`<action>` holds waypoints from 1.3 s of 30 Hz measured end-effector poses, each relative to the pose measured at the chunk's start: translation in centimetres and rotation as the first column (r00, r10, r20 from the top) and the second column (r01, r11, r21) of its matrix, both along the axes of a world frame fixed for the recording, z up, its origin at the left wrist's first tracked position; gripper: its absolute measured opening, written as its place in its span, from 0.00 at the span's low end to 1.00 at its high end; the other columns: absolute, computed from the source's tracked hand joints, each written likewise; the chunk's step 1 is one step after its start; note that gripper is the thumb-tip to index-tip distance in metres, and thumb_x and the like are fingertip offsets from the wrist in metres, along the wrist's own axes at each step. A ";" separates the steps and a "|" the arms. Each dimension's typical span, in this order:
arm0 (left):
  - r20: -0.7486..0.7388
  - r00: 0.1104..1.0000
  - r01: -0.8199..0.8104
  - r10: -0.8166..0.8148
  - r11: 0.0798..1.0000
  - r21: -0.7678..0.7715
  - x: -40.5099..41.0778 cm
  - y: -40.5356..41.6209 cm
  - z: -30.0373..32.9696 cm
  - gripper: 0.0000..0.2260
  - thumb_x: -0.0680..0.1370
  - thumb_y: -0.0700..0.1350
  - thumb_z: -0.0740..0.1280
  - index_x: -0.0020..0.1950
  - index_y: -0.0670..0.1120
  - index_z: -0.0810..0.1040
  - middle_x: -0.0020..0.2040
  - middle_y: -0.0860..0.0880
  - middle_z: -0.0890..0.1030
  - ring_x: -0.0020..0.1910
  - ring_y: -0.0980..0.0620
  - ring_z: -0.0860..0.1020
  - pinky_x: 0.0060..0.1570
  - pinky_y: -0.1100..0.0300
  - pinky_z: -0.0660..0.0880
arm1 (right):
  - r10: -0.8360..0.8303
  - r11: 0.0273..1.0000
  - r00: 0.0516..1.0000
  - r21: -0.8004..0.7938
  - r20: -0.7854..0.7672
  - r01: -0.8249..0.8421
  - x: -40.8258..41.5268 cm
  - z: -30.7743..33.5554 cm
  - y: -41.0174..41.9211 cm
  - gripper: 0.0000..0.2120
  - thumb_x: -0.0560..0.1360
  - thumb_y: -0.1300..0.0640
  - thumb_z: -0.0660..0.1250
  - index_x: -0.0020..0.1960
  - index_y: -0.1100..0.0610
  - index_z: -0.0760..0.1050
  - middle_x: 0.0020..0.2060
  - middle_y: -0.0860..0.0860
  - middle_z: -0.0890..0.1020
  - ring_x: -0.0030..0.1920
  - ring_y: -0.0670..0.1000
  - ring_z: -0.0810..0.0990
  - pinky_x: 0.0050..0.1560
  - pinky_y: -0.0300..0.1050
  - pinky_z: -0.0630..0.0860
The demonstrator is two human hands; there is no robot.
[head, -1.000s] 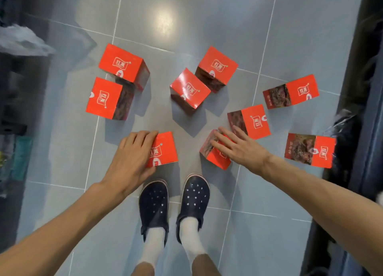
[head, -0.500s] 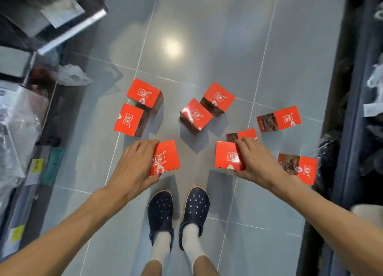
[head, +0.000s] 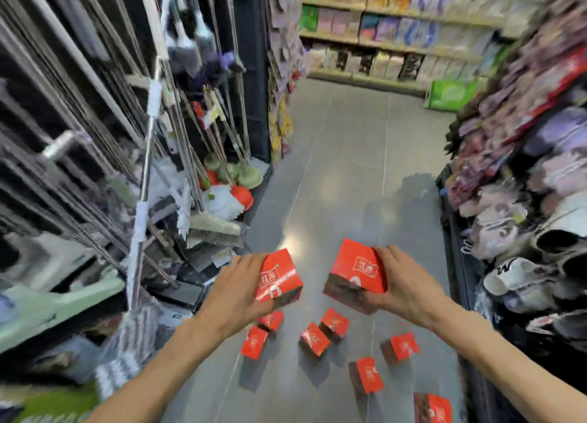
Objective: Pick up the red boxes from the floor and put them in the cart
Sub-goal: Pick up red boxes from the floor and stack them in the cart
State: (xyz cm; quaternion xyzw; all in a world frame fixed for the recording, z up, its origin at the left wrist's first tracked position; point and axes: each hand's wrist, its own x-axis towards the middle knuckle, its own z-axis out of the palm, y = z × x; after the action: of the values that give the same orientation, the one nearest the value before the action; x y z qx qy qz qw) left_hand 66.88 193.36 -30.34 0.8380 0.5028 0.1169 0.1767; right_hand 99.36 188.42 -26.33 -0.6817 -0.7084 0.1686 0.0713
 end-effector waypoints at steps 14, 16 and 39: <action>0.041 0.919 -0.389 0.393 0.882 0.267 -10.2 -9.7 27.0 0.45 0.68 0.73 0.62 0.77 0.48 0.61 0.62 0.49 0.73 0.60 0.48 0.70 0.62 0.49 0.68 | 0.431 0.888 0.864 0.291 -0.261 -0.355 -10.4 27.7 1.4 0.38 0.67 0.38 0.75 0.71 0.51 0.65 0.56 0.49 0.75 0.52 0.49 0.76 0.54 0.50 0.77; 0.068 0.862 -0.501 0.502 0.825 0.262 -11.9 -13.3 28.3 0.46 0.67 0.74 0.62 0.77 0.47 0.62 0.61 0.49 0.72 0.60 0.48 0.70 0.63 0.50 0.67 | 0.524 0.839 0.817 0.312 -0.241 -0.446 -13.5 29.2 1.0 0.38 0.66 0.36 0.74 0.69 0.51 0.66 0.54 0.49 0.75 0.50 0.48 0.76 0.52 0.48 0.77; 0.127 -0.368 -0.865 0.921 -0.390 0.315 -13.2 -87.5 36.5 0.45 0.66 0.75 0.63 0.75 0.49 0.65 0.62 0.49 0.74 0.61 0.48 0.70 0.63 0.50 0.69 | 0.912 -0.214 -0.308 0.325 -0.271 -0.921 -48.3 36.4 -50.5 0.24 0.67 0.42 0.77 0.58 0.46 0.72 0.48 0.44 0.77 0.43 0.45 0.75 0.46 0.47 0.73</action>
State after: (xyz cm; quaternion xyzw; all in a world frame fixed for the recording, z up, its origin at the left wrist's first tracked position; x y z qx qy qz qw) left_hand 53.64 105.82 6.14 0.0792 0.9623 0.1984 -0.1682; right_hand 51.07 137.89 10.08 0.1867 -0.9306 0.3098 0.0568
